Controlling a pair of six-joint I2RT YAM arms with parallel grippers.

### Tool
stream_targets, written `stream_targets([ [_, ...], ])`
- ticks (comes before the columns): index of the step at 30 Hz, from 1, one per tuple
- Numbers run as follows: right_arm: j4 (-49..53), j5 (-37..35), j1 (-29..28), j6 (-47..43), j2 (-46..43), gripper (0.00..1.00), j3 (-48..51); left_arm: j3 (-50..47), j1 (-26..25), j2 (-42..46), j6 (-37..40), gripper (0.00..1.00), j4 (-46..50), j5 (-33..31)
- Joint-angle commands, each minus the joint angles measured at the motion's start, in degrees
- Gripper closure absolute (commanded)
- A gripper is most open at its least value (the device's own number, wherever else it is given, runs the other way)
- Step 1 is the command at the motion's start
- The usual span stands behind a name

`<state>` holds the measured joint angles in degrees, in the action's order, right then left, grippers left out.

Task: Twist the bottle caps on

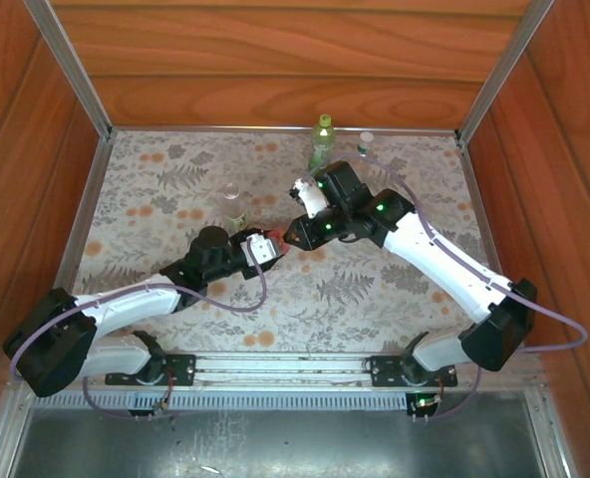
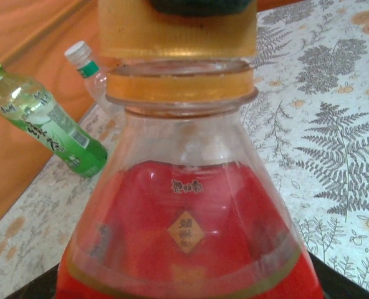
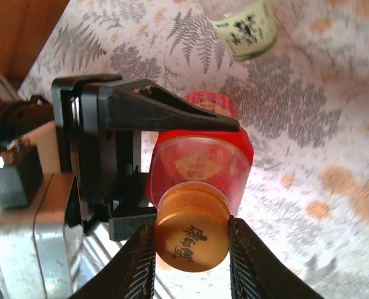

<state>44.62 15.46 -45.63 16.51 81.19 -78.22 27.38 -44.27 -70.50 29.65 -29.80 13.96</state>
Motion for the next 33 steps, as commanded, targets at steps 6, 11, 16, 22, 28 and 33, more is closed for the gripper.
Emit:
stream_targets([
  [6, 1.9, 1.2, -0.7, -6.4, -3.3, 0.53, 2.4, 0.9, -0.6, 1.9, 0.7, 0.45, -4.0, 2.8],
  [11, -6.0, 3.1, 0.0, -25.9, -10.7, 0.45, 8.8, -1.2, -0.6, 2.9, 1.6, 0.45, -4.0, 3.7],
  [16, -6.2, 3.3, 0.0, -44.3, -13.3, 0.42, 8.1, -2.2, -0.6, 3.8, 1.7, 0.45, -4.0, 5.3],
  [22, 4.0, 3.2, -0.1, -64.5, -7.2, 0.41, -0.9, -2.2, -0.6, 3.6, 2.2, 0.44, -4.0, 6.1],
  [28, 10.0, 8.6, -0.1, -75.2, -3.2, 0.42, -5.7, -2.4, -0.6, 4.1, 1.9, 0.44, -4.0, 6.2],
  [33, 12.4, 7.7, -0.2, -77.0, -0.7, 0.48, -6.6, -2.2, -0.6, 3.9, 1.8, 0.44, -4.0, 6.5],
])
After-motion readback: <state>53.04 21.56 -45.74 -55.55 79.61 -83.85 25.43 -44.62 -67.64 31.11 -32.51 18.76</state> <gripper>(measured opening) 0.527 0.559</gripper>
